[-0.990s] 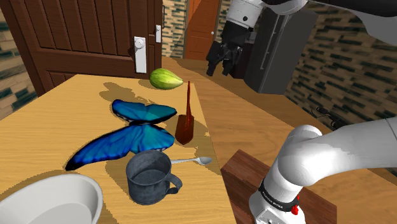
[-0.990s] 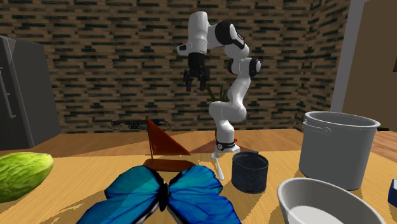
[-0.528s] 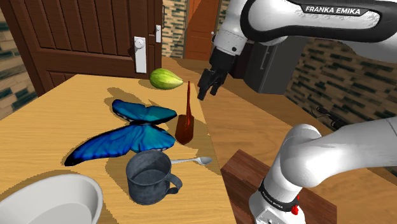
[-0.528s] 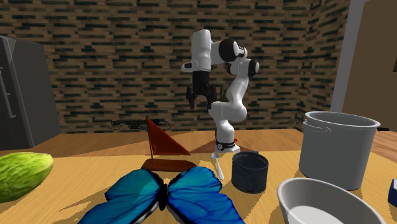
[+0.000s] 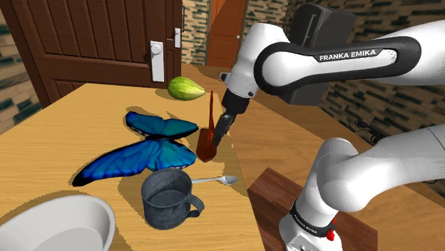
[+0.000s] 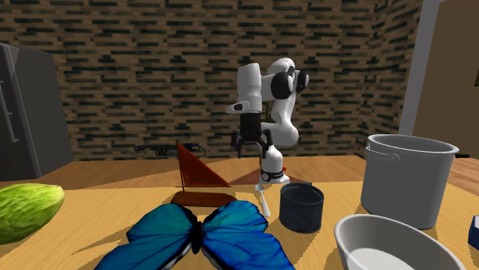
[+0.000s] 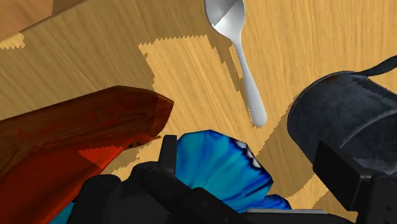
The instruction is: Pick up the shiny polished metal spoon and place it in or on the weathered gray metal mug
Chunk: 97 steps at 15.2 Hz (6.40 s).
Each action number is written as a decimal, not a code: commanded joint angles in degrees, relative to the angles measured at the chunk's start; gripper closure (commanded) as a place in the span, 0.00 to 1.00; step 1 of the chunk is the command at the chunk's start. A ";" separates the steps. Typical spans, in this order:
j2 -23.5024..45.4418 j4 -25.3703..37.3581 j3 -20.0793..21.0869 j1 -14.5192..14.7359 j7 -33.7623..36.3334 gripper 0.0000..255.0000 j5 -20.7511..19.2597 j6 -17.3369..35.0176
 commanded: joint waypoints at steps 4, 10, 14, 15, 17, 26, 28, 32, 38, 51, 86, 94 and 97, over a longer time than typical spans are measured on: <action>4.67 -6.55 0.29 4.98 -7.13 0.00 2.73 11.15; 11.26 -10.41 0.35 9.46 -12.60 0.00 5.74 21.50; 15.13 -11.18 0.51 10.53 -13.34 0.00 7.14 26.19; 16.17 -11.32 0.52 10.83 -13.56 0.00 7.53 27.38; 16.77 -11.39 0.52 11.01 -13.70 0.00 7.76 28.06; 16.77 -11.38 0.52 11.00 -13.69 1.00 7.76 28.05; 16.77 -11.38 0.52 11.00 -13.69 1.00 7.76 28.05; 16.77 -11.38 0.52 11.00 -13.69 1.00 7.76 28.05; 12.89 -9.67 0.82 9.90 -12.15 1.00 6.10 22.49; 6.06 -3.37 0.70 8.18 -9.33 1.00 3.17 9.48; 19.27 14.14 15.22 11.29 7.64 1.00 5.10 8.54; 21.73 9.98 16.19 11.61 6.87 1.00 6.03 15.13; 21.75 9.99 16.19 11.61 6.87 1.00 6.03 15.13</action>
